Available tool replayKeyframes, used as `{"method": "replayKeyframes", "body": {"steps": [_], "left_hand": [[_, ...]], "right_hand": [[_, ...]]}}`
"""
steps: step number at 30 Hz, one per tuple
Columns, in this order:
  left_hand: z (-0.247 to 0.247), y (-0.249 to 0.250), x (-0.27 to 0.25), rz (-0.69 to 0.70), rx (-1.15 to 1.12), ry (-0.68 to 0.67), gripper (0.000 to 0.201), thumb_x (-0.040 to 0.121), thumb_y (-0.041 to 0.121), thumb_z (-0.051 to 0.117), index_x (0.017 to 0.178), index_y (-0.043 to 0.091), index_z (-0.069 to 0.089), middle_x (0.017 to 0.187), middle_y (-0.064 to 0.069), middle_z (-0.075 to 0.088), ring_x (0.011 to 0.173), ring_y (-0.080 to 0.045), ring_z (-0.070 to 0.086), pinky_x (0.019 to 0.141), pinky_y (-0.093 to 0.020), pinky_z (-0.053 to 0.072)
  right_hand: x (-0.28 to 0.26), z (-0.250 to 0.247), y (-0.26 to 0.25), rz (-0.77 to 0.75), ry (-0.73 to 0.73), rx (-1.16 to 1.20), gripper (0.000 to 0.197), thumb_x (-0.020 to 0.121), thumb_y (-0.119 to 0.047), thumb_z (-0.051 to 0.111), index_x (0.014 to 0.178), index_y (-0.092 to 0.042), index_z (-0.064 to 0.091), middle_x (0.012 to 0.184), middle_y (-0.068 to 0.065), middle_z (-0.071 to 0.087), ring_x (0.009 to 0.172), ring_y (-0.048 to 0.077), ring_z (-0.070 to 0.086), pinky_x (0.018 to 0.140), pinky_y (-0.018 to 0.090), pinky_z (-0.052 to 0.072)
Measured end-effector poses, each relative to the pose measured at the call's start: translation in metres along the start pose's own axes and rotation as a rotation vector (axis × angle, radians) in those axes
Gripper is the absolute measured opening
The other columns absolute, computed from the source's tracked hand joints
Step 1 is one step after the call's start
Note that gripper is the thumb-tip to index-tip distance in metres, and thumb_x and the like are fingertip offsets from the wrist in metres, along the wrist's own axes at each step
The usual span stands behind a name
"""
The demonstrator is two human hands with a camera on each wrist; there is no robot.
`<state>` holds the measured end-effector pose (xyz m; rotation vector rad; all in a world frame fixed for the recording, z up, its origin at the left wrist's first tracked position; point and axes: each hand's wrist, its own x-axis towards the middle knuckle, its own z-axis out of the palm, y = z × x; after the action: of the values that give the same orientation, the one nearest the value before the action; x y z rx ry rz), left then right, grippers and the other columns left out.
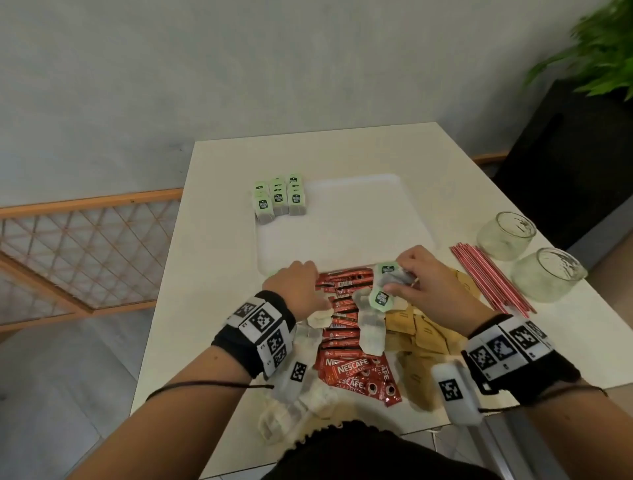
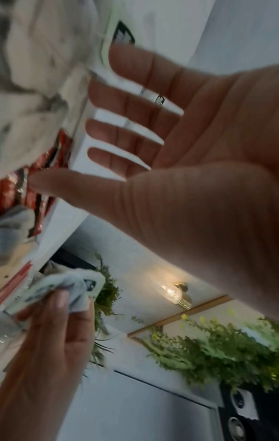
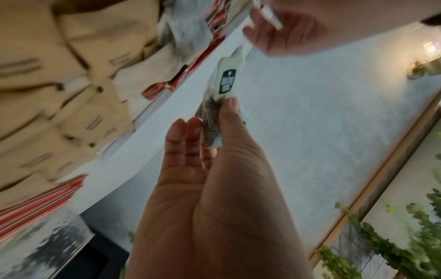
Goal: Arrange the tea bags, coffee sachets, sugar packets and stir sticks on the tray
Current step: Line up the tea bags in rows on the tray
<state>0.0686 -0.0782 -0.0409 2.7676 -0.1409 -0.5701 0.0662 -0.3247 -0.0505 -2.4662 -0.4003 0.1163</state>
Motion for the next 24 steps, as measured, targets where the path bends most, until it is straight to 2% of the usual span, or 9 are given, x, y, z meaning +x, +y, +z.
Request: {"method": "replayKeyframes", "body": {"steps": [2,5,9,12,14,17,19,22,24], "left_hand": [[0.005,-0.003,0.003,-0.063,0.127,-0.074,0.062,0.086,0.054,0.063,0.13,0.014,0.045,0.127,-0.006,0.054,0.112,-0.025,0.056,0.092,-0.039,0.048],[0.012,0.0,0.006,-0.077,0.23,-0.052,0.064,0.087,0.061,0.056,0.128,0.012,0.047,0.122,-0.006,0.059,0.109,-0.025,0.058,0.089,-0.036,0.046],[0.011,0.004,0.012,-0.076,0.162,-0.066,0.055,0.088,0.056,0.059,0.123,0.015,0.05,0.115,-0.002,0.064,0.105,-0.023,0.06,0.096,-0.038,0.044],[0.009,0.003,0.018,-0.116,0.126,-0.125,0.037,0.087,0.052,0.062,0.101,0.018,0.057,0.105,-0.001,0.066,0.102,-0.022,0.062,0.097,-0.041,0.044],[0.008,0.002,0.02,-0.13,0.111,-0.178,0.034,0.088,0.049,0.063,0.095,0.016,0.059,0.094,-0.001,0.064,0.094,-0.02,0.062,0.088,-0.035,0.046],[0.005,0.0,0.021,-0.125,0.047,-0.216,0.037,0.091,0.042,0.063,0.107,0.008,0.063,0.095,-0.004,0.062,0.088,-0.02,0.059,0.074,-0.027,0.041],[0.002,-0.001,0.021,-0.12,0.044,-0.185,0.037,0.091,0.041,0.062,0.105,0.007,0.063,0.099,-0.007,0.063,0.092,-0.022,0.059,0.077,-0.029,0.042],[-0.005,-0.001,0.019,-0.112,-0.007,-0.059,0.037,0.092,0.045,0.059,0.111,0.013,0.056,0.109,-0.003,0.062,0.103,-0.024,0.058,0.094,-0.04,0.043],[-0.01,0.001,0.017,-0.036,-0.201,0.062,0.037,0.093,0.039,0.06,0.12,0.015,0.051,0.11,-0.001,0.059,0.102,-0.023,0.058,0.092,-0.037,0.046]], "right_hand": [[-0.004,-0.005,0.01,0.032,0.023,-0.009,0.022,0.087,-0.035,0.069,0.088,-0.015,0.059,0.102,-0.007,0.047,0.086,0.004,0.05,0.072,0.014,0.039],[-0.008,-0.007,0.017,0.057,0.031,-0.041,0.028,0.087,-0.039,0.067,0.096,-0.012,0.064,0.103,-0.006,0.051,0.086,0.008,0.053,0.075,0.022,0.046],[-0.01,-0.005,0.012,0.044,0.067,-0.066,0.029,0.089,-0.036,0.066,0.086,-0.007,0.059,0.092,-0.001,0.051,0.072,0.015,0.052,0.06,0.016,0.035],[-0.011,-0.004,0.008,0.038,0.084,-0.027,0.029,0.088,-0.033,0.067,0.079,-0.011,0.051,0.083,0.002,0.05,0.068,0.017,0.048,0.06,0.023,0.035],[-0.01,-0.005,0.007,0.044,0.082,-0.007,0.031,0.089,-0.032,0.067,0.075,-0.015,0.046,0.079,0.004,0.049,0.066,0.014,0.043,0.058,0.024,0.033],[-0.007,-0.007,0.006,0.055,0.087,0.039,0.03,0.092,-0.031,0.064,0.075,-0.018,0.043,0.077,0.001,0.047,0.066,0.012,0.042,0.058,0.019,0.032],[-0.005,-0.008,0.006,0.072,0.072,0.09,0.027,0.094,-0.031,0.06,0.078,-0.016,0.043,0.082,0.003,0.048,0.073,0.017,0.049,0.064,0.023,0.041],[-0.001,-0.01,0.001,0.101,0.013,0.192,0.02,0.095,-0.029,0.058,0.088,-0.013,0.049,0.093,0.006,0.052,0.084,0.023,0.059,0.074,0.036,0.056],[0.0,-0.014,-0.009,0.069,-0.051,0.235,0.014,0.094,-0.028,0.06,0.097,-0.016,0.053,0.096,0.002,0.057,0.086,0.017,0.061,0.074,0.028,0.055]]}}
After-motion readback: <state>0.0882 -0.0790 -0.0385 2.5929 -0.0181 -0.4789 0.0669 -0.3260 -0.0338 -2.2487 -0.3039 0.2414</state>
